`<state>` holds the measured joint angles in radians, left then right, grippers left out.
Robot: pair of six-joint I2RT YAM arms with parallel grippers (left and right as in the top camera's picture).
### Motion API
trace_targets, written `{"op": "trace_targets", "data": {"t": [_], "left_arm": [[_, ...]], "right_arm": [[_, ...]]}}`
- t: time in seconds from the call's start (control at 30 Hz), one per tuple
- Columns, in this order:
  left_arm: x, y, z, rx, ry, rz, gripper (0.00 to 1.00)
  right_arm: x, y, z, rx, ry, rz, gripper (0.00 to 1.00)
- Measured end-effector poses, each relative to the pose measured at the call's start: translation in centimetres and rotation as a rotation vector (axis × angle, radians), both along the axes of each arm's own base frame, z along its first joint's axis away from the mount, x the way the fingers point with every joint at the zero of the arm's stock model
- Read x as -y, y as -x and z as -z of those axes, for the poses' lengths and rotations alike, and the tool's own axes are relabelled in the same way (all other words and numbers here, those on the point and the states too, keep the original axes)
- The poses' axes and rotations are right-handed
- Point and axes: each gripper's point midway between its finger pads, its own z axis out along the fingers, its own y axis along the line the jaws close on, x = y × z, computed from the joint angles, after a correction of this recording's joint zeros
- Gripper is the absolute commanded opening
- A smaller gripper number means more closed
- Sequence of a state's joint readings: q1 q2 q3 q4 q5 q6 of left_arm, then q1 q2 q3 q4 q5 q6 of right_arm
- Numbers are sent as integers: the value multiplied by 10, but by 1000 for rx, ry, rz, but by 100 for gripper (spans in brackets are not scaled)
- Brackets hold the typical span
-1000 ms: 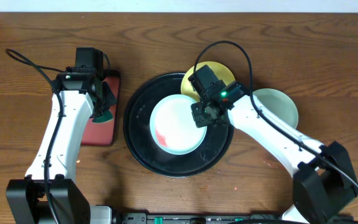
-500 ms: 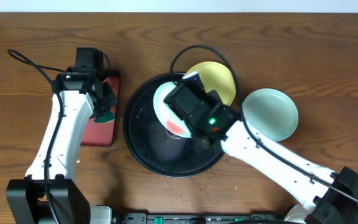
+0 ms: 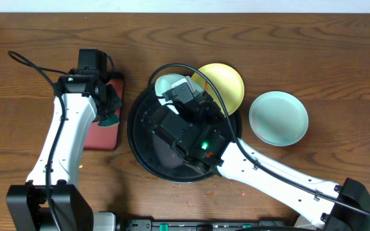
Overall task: Clean dirty plates on tray and stack at the side
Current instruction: 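Lift the pale green plate with the right gripper and carry it right, then stack the plate on the first pale green plate and release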
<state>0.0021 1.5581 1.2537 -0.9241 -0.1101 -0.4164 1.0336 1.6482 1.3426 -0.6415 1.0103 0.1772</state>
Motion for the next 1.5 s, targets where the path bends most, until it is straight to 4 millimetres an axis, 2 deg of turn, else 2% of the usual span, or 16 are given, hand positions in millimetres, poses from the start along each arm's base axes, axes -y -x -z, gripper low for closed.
{"op": "trace_targets", "data": {"t": [0.17,0.43,0.6,0.8,0.93,1.07,1.2,1.5], "left_arm": [[0,0,0,1,0,0,7],[0,0,0,0,0,1,8],[0,0,0,0,0,1,8],[0,0,0,0,-1,1,8],[0,0,0,2,0,1,8],[0,-2,-1,8,-1,1,8],[0,-2,-1,10,0,1,8],[0,-3,-1,11,0,1,8]], "right_arm": [[3,-4,-26,129,22,52,1],[14,-3,-62,219,-19,85,1],[15,-2,-65,215,-24,77,1],[7,0,-50,138,-28,15,1],[2,6,-25,6,-68,-45,1],[7,6,5,-162,-165,-51,1],[12,4,26,-298,-274,-36,1],[23,-9,47,-536,-545,-37,1]]}}
